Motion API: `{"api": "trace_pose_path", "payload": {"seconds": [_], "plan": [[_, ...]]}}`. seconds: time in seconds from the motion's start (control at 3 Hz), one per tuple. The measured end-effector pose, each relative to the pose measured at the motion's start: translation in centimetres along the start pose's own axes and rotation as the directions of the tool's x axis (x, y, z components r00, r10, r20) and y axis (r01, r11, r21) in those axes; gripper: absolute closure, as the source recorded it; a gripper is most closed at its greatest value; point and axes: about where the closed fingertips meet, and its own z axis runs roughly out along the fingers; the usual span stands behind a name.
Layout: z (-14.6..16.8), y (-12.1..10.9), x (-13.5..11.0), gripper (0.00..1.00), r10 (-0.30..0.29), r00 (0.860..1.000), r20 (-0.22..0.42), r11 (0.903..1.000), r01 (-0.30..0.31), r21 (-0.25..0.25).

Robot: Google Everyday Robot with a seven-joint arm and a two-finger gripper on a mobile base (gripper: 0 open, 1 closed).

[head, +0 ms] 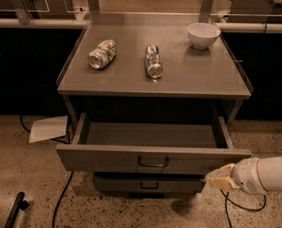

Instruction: Close middle drawer

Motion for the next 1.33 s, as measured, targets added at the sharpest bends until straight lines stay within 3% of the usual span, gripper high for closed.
{"api": "trace_pose_path", "payload": {"seconds": [0.33, 0.67, 1.0, 1.33], "plan": [[0.9, -1.6, -1.3, 1.0, -0.01, 1.0, -0.006, 0.9971, 0.01, 0.075], [2.6, -2.6, -3.9, 1.0, -0.034, 0.998, -0.059, 0.9798, 0.045, 0.195], [3.3, -4.0, -5.8, 1.0, -0.021, 0.999, -0.033, 0.9644, 0.029, 0.263], [3.2, -4.0, -5.7, 1.0, -0.019, 0.999, -0.031, 0.9639, 0.027, 0.265]]}}
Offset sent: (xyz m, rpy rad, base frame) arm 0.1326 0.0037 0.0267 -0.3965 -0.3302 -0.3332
